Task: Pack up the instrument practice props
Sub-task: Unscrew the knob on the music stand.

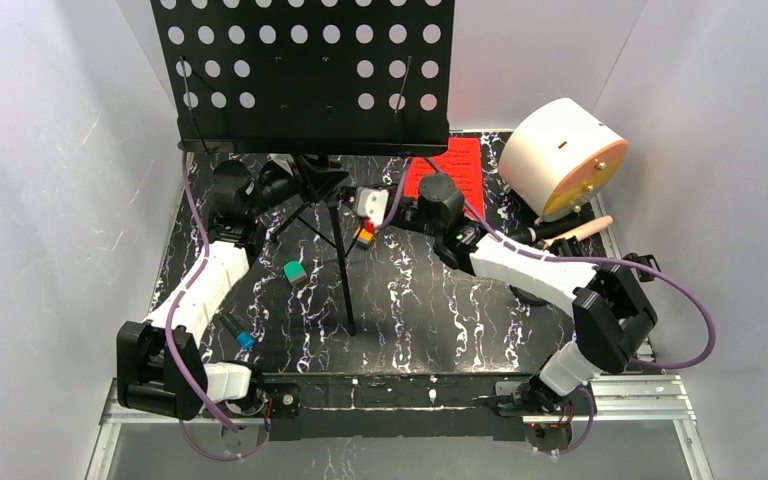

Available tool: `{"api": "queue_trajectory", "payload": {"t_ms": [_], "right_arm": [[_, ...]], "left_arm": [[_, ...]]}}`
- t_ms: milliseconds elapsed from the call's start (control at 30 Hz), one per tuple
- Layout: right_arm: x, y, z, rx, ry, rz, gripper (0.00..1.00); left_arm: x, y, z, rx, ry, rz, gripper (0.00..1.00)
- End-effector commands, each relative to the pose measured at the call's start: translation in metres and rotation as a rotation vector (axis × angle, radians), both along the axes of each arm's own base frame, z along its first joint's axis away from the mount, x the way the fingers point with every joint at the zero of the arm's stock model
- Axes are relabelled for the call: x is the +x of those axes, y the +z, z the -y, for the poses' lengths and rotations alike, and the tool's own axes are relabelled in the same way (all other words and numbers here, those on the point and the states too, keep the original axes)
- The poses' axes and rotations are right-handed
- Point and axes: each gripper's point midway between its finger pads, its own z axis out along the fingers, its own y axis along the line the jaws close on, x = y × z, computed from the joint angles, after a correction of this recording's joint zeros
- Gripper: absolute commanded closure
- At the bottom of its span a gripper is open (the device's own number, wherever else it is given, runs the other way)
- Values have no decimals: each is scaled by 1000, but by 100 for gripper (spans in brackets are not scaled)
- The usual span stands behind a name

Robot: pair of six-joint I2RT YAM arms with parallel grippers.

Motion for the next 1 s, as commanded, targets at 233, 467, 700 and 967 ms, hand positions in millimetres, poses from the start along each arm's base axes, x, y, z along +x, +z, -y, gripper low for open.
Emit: {"api": "queue_trajectory", "payload": {"t_ms": [233,467,700,967], "right_arm": [[-18,-28,-2,-425,-125,1006,99],[-25,-14,-6,-332,-169,960,97],[-19,14,2,-39,-257,358,54],[-8,1,29,250,-227,-381,32]], "left_arm": [[8,-18,-4,-23,57,-159,100],[11,-21,-6,-15,75,-165,100],[11,-22,-7,-12,82,-166,100],[12,-21,-7,-12,82,-165,100]]}}
